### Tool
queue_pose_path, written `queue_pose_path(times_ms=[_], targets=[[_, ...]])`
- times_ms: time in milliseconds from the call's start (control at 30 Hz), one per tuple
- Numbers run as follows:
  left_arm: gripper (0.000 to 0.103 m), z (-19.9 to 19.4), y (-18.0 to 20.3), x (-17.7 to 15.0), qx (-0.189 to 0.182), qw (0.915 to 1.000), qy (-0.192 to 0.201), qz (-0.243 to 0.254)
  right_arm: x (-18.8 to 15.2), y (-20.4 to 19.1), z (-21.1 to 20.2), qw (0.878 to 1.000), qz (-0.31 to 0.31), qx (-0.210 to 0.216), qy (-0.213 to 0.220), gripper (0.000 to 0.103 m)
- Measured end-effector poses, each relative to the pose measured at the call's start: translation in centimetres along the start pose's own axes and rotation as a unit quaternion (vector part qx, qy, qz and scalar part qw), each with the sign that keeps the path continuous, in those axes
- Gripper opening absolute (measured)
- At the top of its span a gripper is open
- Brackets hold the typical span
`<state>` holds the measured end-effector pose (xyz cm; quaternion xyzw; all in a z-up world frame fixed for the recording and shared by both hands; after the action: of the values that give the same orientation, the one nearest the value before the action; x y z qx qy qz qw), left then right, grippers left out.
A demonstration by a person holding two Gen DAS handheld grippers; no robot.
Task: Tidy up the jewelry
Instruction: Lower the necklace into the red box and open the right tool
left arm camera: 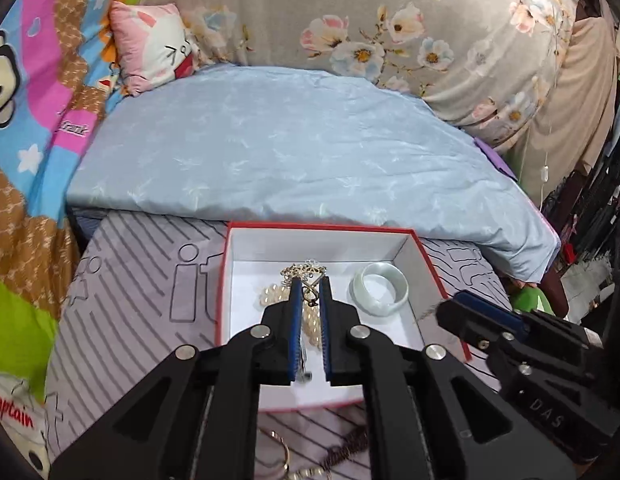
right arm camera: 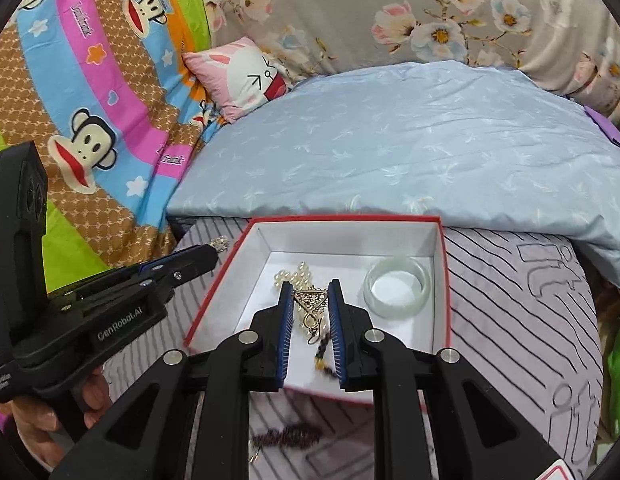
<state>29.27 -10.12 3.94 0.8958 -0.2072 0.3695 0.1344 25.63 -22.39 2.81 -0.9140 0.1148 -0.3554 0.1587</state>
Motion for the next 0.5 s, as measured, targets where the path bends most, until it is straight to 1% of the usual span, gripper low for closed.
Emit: queue_pose_path(times_ms=[67, 167, 367, 400, 433, 467, 500], targets=[[0.007, 2.3, -0.6, 0.4, -0.006, 0.9999, -0.015, -0.004, 0.4, 0.1, 2.0, 1.000, 0.005, 0.002, -0.013, 0.016], [0.007, 5.1, -1.3, 0.5, -0.001, 0.9995, -0.031, -0.003, 0.5, 0.3, 4.6, 1.000, 0.006, -0.003, -0.028, 0.016], [0.007, 8.2, -2.4, 0.2, 0.000, 0.9988, -0.048, -0.007, 0.4, 0.3, 7.6, 0.999, -0.002, -0.011, -0.041, 0.017], [0.008, 8.4, -2.5, 0.1, 0.001, 0.9988, -0.048, -0.005, 0.4, 0.4, 7.7, 0.999, -0.005, -0.016, -0.038, 0.019], [0.008, 8.7, -2.5, 0.1, 0.002, 0.9988, -0.049, -0.001, 0.3, 0.4, 7.8, 0.999, -0.009, -0.021, -0.036, 0.022], [0.009, 9.0, -2.6, 0.0, 0.012, 0.9986, -0.051, 0.003, 0.2, 0.4, 7.8, 0.999, -0.015, -0.030, -0.031, 0.026], [0.012, 9.1, -2.6, -0.1, 0.023, 0.9984, -0.051, 0.004, 0.2, 0.4, 7.7, 0.999, -0.017, -0.035, -0.027, 0.029]])
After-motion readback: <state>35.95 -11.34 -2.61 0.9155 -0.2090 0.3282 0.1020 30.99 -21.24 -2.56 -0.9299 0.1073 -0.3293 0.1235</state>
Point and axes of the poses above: each gripper's, at about its wrist camera, not at the fingertips, and z roughly the way its jaws point, y to its right, x to its top, the point moved 6 cm from there along z, roughly the way its jaws point, and after that the axes turned 10 degrees about z, right-handed, at the moved point
